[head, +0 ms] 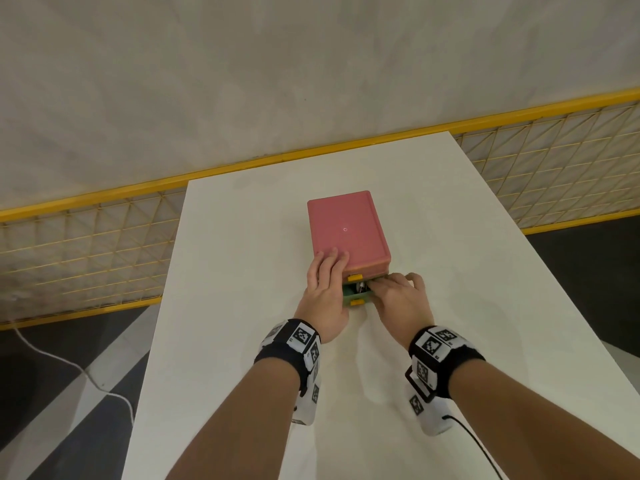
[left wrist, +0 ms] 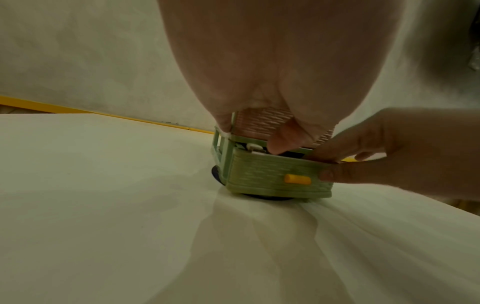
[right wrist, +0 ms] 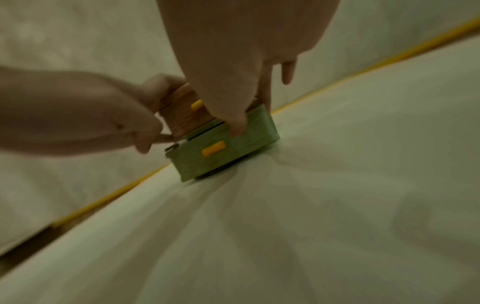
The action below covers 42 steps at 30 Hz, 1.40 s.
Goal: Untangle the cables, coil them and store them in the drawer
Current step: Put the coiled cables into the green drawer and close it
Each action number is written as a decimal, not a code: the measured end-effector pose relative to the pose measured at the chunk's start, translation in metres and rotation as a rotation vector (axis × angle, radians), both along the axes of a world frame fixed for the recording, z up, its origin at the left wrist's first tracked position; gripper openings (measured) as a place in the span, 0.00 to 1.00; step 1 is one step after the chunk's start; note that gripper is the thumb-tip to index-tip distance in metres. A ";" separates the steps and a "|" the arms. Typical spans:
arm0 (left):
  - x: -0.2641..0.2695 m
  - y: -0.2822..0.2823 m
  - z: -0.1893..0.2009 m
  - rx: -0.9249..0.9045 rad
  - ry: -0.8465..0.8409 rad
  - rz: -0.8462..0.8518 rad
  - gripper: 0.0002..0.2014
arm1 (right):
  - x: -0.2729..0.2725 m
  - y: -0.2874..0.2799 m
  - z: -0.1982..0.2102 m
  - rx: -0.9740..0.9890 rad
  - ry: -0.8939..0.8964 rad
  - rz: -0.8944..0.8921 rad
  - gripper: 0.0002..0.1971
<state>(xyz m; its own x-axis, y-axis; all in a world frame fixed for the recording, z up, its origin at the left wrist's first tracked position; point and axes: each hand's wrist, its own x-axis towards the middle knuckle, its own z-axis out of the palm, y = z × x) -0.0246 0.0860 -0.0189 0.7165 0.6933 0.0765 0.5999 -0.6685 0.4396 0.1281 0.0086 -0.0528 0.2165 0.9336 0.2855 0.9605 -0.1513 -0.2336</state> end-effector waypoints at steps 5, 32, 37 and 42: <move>-0.001 0.001 0.001 -0.003 -0.004 -0.005 0.42 | -0.010 0.008 -0.001 0.178 0.402 -0.273 0.44; 0.000 0.003 0.007 -0.050 0.031 -0.008 0.44 | 0.023 0.004 0.003 -0.190 0.966 -0.017 0.61; 0.000 0.004 0.004 -0.056 0.033 0.009 0.46 | 0.031 0.028 0.005 -0.207 0.895 -0.212 0.68; 0.002 0.003 0.001 -0.041 0.032 0.020 0.47 | 0.031 0.028 0.000 -0.240 0.848 -0.253 0.64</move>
<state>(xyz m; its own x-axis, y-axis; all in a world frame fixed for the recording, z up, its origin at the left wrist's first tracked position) -0.0225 0.0892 -0.0181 0.7039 0.7099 0.0254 0.6272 -0.6379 0.4468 0.1594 0.0367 -0.0532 0.4715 0.8433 -0.2579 0.4131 -0.4697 -0.7802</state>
